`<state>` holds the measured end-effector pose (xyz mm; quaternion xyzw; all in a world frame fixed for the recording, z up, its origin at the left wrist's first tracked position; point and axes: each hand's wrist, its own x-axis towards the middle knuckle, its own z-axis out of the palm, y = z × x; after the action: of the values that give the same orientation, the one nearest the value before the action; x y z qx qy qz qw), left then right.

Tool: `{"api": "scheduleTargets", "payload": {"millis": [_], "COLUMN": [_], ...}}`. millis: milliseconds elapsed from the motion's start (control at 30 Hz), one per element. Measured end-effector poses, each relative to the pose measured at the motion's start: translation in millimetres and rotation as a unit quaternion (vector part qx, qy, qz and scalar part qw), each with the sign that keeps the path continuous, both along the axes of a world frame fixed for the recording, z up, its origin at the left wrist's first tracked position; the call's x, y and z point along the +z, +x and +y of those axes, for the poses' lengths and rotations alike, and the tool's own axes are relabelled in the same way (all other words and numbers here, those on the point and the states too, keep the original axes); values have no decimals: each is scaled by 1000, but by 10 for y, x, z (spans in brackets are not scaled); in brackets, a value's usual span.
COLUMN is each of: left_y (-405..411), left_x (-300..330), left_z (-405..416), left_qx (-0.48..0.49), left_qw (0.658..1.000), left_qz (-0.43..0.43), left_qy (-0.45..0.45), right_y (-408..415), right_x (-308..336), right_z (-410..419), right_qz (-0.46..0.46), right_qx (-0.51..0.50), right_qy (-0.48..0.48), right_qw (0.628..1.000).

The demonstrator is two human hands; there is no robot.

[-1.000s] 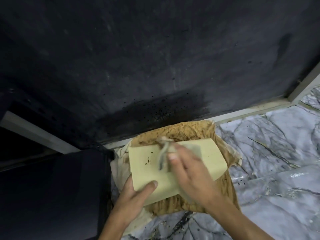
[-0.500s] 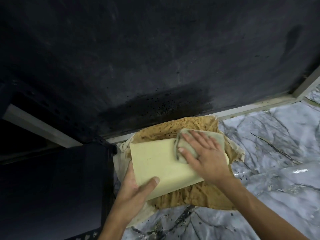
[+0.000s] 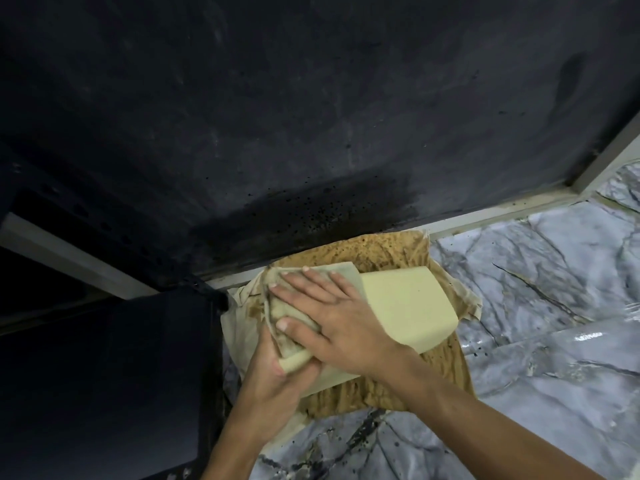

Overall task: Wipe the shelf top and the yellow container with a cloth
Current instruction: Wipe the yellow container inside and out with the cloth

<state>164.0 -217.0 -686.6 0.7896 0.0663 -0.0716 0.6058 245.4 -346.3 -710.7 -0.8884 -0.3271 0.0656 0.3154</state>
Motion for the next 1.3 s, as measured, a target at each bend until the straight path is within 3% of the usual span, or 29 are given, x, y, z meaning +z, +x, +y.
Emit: {"api": "scheduleTargets", "payload": {"millis": [233,533,967,1300], "left_y": [-99,-67,-54,-88], "left_x": [-92,-87,-205,-207], "left_z": [33,-18,65,62], "left_qx": [53,8,87,92], "left_qw": [997,999,994,993], "left_qz": [50,2,63,66], "left_qy": [-32,-50,-24,-22], "right_y": [326,-129,136,319], "right_x": [-172,-139,-620,-730], "right_z": [-152,-115,-998,-1249], "right_qz": [16,-44,-30,46], "right_qx": [-101,-35,-263,-335], "right_qy": [-78,-12,-74,100], "right_qw": [992,998,961,936]}}
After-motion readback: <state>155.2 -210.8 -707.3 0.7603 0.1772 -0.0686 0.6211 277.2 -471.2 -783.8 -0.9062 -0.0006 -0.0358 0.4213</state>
